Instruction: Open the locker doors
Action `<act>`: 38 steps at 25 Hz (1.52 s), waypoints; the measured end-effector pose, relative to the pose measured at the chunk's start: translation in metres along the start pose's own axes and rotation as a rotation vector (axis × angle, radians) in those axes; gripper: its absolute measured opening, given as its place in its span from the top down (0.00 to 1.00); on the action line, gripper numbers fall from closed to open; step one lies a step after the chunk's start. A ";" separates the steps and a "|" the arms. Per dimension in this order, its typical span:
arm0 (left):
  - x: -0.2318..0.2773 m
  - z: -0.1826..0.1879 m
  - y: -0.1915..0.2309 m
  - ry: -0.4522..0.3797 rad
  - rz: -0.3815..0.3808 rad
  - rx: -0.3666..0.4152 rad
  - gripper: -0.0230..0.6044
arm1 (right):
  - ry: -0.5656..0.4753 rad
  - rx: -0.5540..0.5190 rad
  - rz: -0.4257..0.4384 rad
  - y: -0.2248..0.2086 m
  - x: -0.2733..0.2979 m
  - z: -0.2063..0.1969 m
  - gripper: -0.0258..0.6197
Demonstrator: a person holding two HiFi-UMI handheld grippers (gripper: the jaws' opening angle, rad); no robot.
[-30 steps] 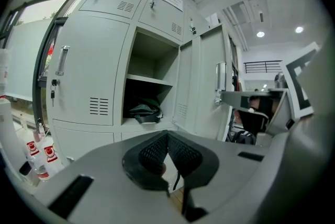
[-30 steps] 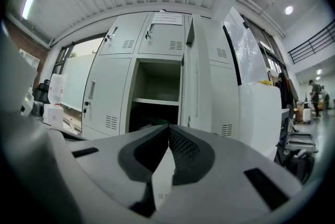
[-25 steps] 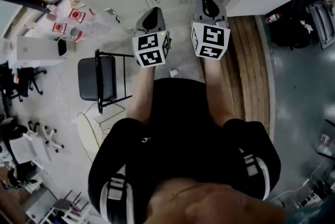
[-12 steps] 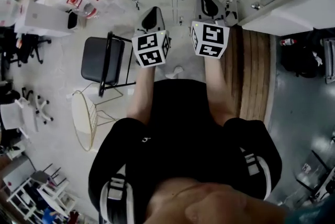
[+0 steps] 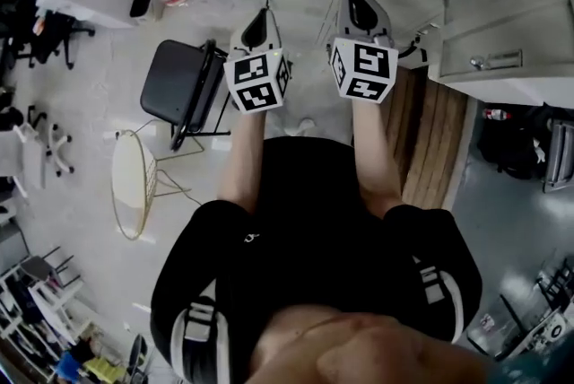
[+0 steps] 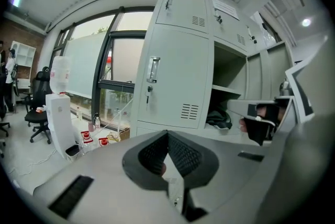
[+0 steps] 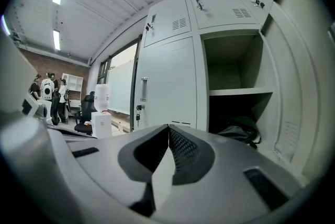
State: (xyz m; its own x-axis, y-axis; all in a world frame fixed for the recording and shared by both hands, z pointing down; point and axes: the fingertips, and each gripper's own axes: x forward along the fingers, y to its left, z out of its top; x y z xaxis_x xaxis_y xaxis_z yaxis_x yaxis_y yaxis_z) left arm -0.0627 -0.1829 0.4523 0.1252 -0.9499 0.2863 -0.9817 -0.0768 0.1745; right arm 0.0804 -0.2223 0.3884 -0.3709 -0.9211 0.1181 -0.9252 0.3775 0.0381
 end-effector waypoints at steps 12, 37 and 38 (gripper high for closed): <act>0.019 0.025 0.083 -0.027 0.079 -0.061 0.96 | 0.005 -0.054 0.102 0.070 0.071 0.021 0.93; 0.078 0.080 0.182 -0.049 -0.027 -0.055 0.96 | 0.045 -0.126 0.082 0.155 0.180 0.038 0.86; 0.080 0.080 0.185 -0.047 -0.032 -0.056 0.96 | 0.050 -0.131 0.074 0.156 0.183 0.038 0.86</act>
State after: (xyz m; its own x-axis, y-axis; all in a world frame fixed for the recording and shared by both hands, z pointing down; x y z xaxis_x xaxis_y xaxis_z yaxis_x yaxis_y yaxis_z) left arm -0.2461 -0.2976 0.4322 0.1480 -0.9605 0.2358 -0.9675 -0.0912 0.2357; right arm -0.1350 -0.3355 0.3781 -0.4304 -0.8856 0.1745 -0.8760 0.4564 0.1560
